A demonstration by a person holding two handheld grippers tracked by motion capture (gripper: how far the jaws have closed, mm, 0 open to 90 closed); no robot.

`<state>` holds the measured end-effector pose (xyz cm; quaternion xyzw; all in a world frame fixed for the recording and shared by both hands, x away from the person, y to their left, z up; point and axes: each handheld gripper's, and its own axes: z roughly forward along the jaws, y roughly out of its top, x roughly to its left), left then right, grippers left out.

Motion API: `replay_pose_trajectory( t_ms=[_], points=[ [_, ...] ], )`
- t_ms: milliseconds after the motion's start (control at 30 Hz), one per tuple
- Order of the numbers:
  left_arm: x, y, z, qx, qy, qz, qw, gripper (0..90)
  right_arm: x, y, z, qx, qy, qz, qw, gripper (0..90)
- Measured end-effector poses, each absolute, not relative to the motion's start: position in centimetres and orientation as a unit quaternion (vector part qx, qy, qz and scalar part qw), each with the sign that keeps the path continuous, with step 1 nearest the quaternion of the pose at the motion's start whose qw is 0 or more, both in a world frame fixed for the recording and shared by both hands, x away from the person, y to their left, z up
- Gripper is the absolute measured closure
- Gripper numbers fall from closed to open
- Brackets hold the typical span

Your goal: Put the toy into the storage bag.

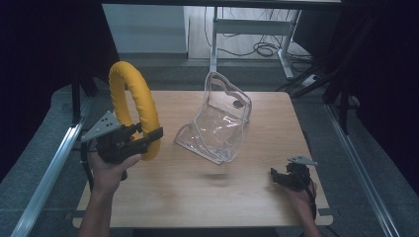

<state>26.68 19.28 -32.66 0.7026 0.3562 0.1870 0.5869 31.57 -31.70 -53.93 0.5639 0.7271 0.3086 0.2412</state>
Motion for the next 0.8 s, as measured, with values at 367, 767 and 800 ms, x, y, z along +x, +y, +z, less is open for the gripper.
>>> replay_pose_trajectory(
  t_ms=[367,767,800],
  points=[
    [27.4,17.6,-31.5,0.702,0.342,0.191,0.595,50.3,31.6,-31.7,-53.9,0.564,0.727,0.309,0.242,16.1],
    [28.1,15.9,-30.1,0.709,0.319,0.199,0.596,50.2,31.6,-31.7,-54.0,0.563,0.726,0.311,0.243,16.3],
    [28.1,15.9,-30.0,0.711,0.317,0.200,0.595,50.2,31.6,-31.7,-54.0,0.564,0.726,0.310,0.242,16.3]
  ],
)
